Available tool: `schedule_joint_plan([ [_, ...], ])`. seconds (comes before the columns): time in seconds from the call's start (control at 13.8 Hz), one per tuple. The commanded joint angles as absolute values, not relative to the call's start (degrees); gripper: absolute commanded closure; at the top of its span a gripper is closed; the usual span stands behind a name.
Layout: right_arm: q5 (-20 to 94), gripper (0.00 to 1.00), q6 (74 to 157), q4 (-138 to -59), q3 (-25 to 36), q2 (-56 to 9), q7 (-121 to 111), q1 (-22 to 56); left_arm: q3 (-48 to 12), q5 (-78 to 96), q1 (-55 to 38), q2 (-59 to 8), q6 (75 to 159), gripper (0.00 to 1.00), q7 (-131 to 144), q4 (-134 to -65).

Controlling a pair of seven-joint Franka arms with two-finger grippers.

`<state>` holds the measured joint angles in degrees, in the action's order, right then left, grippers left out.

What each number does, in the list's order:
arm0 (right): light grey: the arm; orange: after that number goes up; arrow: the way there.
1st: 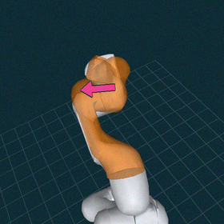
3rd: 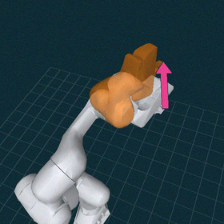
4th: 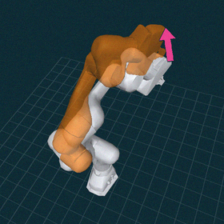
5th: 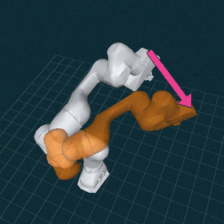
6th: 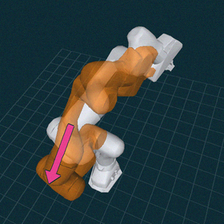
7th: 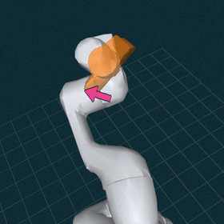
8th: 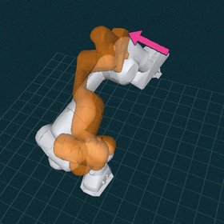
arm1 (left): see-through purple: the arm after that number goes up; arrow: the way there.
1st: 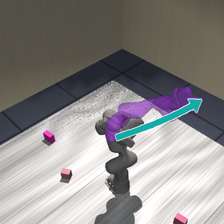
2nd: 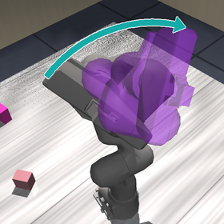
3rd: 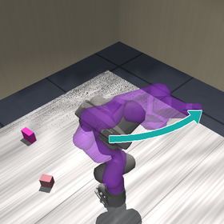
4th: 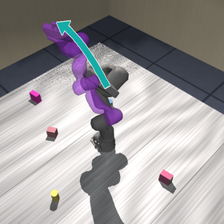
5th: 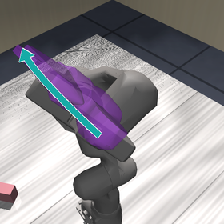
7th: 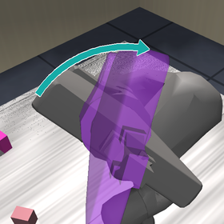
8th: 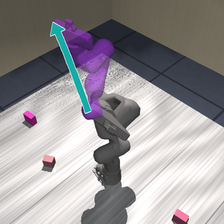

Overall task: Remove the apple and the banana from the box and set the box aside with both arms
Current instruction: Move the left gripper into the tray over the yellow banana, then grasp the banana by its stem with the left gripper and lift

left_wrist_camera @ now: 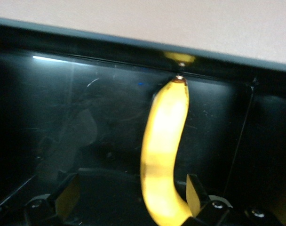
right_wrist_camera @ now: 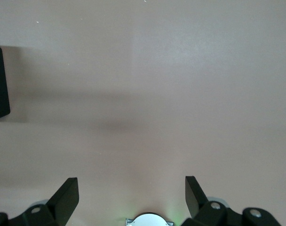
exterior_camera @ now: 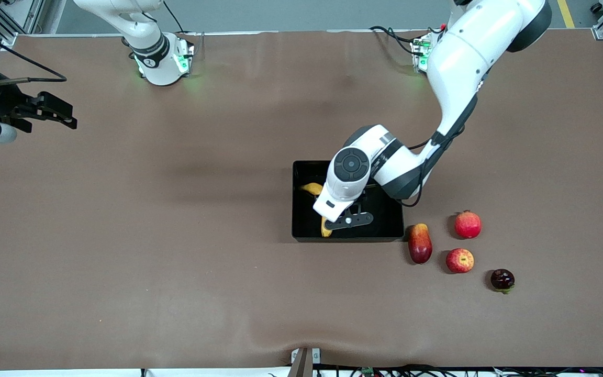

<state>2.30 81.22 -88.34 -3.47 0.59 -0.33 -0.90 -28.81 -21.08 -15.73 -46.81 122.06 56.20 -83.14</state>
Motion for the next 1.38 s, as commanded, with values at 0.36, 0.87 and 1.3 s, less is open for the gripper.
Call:
schedule_joint_plan([
  [0.36, 3.08, 0.00, 80.86, -88.59, -3.60, 0.97, 0.44, -1.05, -21.19, -23.47, -23.81, -51.85, 131.39, 0.12, 60.03, -82.35],
  [0.87, 3.08, 0.00, 80.68, -88.59, -3.60, 0.97, 0.44, -1.05, -21.01, -23.99, -24.35, -50.19, 130.61, 1.00, 59.68, -82.18],
  [1.3, 3.08, 0.00, 80.68, -88.59, -3.60, 0.97, 0.44, -1.05, -21.62, -23.38, -23.03, -40.81, 119.81, 1.00, 58.02, -81.21],
])
